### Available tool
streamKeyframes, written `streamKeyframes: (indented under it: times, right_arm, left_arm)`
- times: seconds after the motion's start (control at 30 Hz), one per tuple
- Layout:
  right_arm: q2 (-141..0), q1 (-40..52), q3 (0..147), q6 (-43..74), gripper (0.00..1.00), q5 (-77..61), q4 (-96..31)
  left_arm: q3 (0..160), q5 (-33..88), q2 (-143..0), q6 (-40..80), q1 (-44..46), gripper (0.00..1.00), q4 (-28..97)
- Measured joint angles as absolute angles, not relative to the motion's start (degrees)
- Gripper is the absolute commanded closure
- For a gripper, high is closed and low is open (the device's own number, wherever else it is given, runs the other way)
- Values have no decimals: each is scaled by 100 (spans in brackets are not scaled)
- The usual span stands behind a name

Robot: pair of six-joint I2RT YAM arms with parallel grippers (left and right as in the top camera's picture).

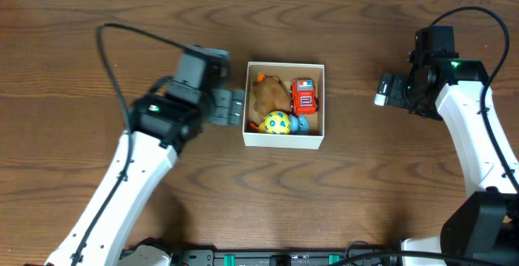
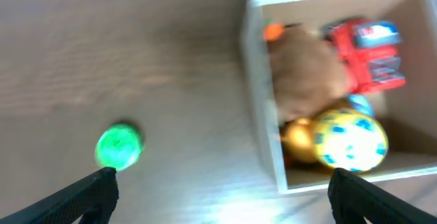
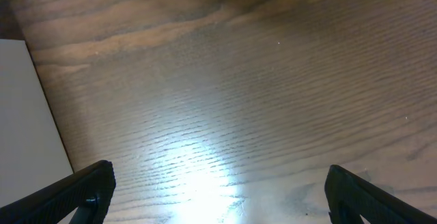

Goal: Pack container
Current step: 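Move left gripper to the green spiky ball and grasp it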

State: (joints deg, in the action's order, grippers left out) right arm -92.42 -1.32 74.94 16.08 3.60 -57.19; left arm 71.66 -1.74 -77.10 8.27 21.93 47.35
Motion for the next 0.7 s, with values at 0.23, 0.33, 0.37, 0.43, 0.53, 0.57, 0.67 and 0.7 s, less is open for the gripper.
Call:
streamKeyframes:
  times: [0.23,0.33,0.37,0.43,0.53,0.57,0.67,0.7]
  right_arm:
    - [-9242,-132,7494,1608,1,360,-5719]
    - [-9242,-132,7494,1608,1,360,-5721]
    - [-9242,-132,7494,1608,1,360,-5721]
    - [-9242,-132,7494,1608,1,360,-5721]
    - [-9242,-132,7494,1608,1,360,-5723]
    - [-9242,-132,7494,1608,1,360,-5723]
    - [-9242,-132,7494,1608,1,360,-5723]
    - [-9242,-132,7494,1608,1,360,-5723]
  left_arm:
    - [6991,-169,-7944,1378,1221,2,4875]
    - [6963,-143,-8359,1446,950,2,4906]
    - [6963,-95,-8549,1472,847,2,4901]
    - [6960,8,-8892,1503,657,2,4862]
    - [6949,209,-9351,1505,377,2,4753]
    - [6943,266,-9445,1503,314,2,4733]
    - [6941,451,-9845,1503,60,2,4687]
    - [6936,482,-9968,1505,-3,2,4659]
